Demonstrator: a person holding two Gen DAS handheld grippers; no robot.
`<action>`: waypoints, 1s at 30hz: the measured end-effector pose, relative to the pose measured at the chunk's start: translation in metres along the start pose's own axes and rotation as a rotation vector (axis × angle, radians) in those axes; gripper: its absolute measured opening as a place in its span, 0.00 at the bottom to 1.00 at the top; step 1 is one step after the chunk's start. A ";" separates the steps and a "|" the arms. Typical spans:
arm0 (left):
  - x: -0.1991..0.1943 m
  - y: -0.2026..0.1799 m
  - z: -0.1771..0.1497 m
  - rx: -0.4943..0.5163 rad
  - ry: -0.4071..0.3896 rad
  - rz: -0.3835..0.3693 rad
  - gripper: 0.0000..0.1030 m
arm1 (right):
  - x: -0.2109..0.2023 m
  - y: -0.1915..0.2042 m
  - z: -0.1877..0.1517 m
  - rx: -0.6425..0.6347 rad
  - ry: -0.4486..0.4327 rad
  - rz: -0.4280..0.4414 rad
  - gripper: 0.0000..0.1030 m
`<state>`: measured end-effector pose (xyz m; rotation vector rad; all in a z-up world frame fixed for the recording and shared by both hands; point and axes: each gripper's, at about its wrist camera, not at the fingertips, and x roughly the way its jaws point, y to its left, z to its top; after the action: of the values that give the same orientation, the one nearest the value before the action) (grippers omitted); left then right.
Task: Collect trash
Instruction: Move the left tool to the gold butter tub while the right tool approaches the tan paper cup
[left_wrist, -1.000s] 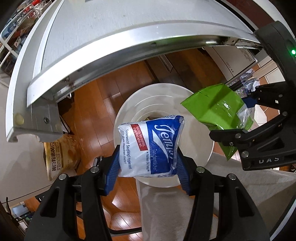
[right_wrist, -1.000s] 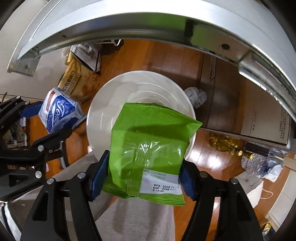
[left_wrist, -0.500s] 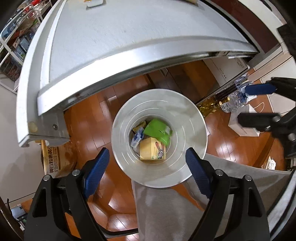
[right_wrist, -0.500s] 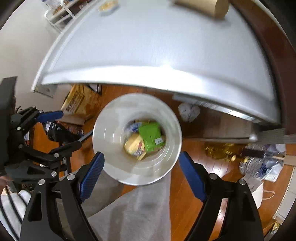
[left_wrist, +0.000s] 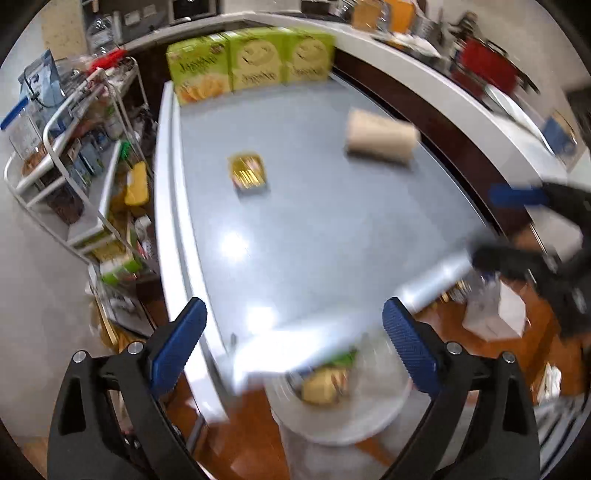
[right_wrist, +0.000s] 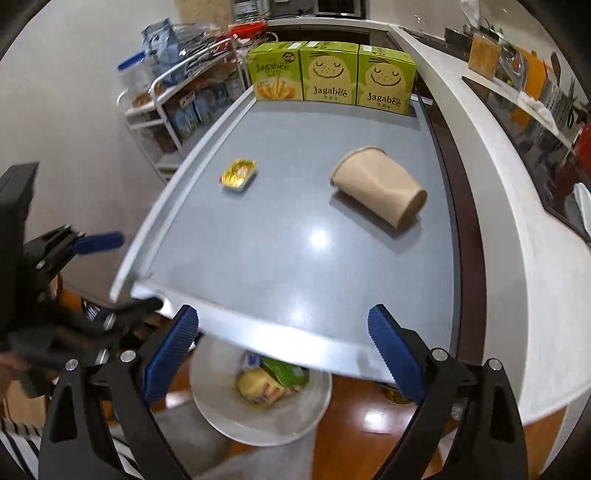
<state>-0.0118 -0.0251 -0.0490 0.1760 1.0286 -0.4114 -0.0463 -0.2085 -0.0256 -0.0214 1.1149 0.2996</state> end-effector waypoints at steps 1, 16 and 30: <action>0.006 0.006 0.013 0.025 -0.018 0.037 0.94 | 0.002 0.000 0.005 0.006 -0.008 -0.007 0.89; 0.106 0.033 0.091 0.120 0.192 -0.107 0.94 | 0.010 -0.014 0.009 0.118 0.035 0.028 0.89; 0.091 0.066 0.092 -0.035 0.110 -0.188 0.94 | 0.013 -0.027 0.021 0.163 0.037 0.029 0.89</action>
<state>0.1289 -0.0178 -0.0832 0.0707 1.1643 -0.5589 -0.0161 -0.2281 -0.0309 0.1340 1.1743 0.2338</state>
